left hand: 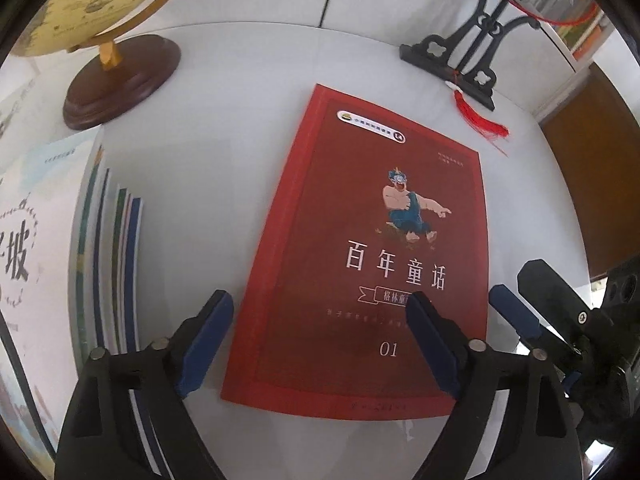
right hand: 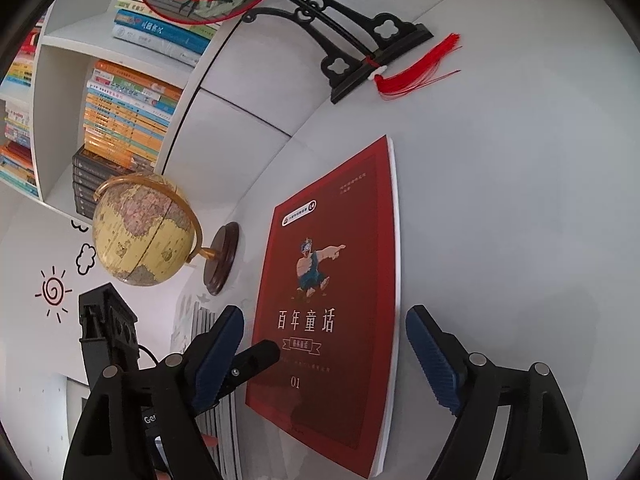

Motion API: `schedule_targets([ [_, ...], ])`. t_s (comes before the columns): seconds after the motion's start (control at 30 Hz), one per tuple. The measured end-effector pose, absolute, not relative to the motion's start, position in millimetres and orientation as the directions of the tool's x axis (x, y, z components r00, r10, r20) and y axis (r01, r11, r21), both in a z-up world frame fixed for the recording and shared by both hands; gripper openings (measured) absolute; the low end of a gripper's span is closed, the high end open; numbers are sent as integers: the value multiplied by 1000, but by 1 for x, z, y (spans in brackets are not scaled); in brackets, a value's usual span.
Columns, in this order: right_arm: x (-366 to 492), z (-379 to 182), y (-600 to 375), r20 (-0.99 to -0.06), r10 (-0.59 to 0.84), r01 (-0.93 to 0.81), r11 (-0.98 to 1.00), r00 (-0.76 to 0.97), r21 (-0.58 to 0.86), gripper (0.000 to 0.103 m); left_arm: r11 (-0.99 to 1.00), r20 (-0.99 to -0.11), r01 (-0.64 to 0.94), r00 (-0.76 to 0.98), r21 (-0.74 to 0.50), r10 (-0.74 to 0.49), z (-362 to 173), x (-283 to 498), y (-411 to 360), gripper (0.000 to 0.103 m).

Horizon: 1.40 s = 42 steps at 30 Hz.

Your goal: Organize books

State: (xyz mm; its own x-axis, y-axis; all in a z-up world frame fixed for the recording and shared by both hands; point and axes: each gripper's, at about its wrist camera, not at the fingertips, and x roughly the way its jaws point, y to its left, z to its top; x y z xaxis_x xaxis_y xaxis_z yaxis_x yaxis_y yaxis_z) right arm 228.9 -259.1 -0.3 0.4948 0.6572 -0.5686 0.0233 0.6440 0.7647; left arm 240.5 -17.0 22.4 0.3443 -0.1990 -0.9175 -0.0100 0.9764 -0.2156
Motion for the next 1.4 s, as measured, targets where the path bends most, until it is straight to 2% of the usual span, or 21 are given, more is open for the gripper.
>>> schedule_targets([
  [0.1,230,0,-254,-568,665,9,646,485,764,86,975,-916,22,340,-219,-213,22,239,-21,91],
  [0.27,234,2,-250,-552,692,-21,632,464,775,97,976,-913,43,345,-215,-217,21,238,-20,91],
  [0.37,231,4,-261,-437,768,-58,520,468,852,97,978,-914,62,348,-199,-208,20,237,-22,92],
  [0.43,229,8,-270,-321,820,-109,416,474,903,87,979,-915,72,349,-190,-203,19,236,-24,92],
  [0.47,228,9,-270,-303,826,-125,405,476,906,82,979,-914,73,351,-190,-203,19,236,-24,92],
  [0.5,228,10,-268,-326,817,-131,433,476,892,71,979,-914,74,352,-189,-203,18,236,-24,92],
  [0.57,231,7,-260,-423,779,-113,525,463,844,63,980,-914,78,352,-185,-201,18,236,-24,92],
  [0.63,234,0,-254,-417,803,-115,505,425,855,41,980,-913,80,354,-184,-201,17,235,-24,92],
  [0.7,235,-7,-248,-403,821,-108,481,405,870,40,980,-913,83,356,-182,-200,17,234,-24,92],
  [0.77,233,-8,-240,-423,811,-116,504,405,856,32,978,-910,82,358,-192,-209,17,233,-21,92],
  [0.83,233,-8,-240,-434,796,-110,520,421,847,9,971,-904,68,353,-231,-240,17,234,-17,92],
  [0.9,232,-8,-246,-412,800,-102,499,437,861,5,946,-887,23,339,-324,-312,17,235,-7,93],
  [1.03,230,-11,-261,-267,853,-88,339,448,937,5,841,-807,-89,351,-534,-475,16,233,16,93],
  [1.1,226,-8,-268,-186,871,-96,256,455,962,5,807,-783,-115,355,-579,-511,14,231,19,94],
  [1.23,219,10,-271,-104,888,-134,182,449,974,8,758,-737,-111,360,-643,-572,16,227,15,94],
  [1.4,210,15,-286,28,886,-135,39,463,990,9,637,-637,-142,374,-757,-674,13,226,12,97],
])
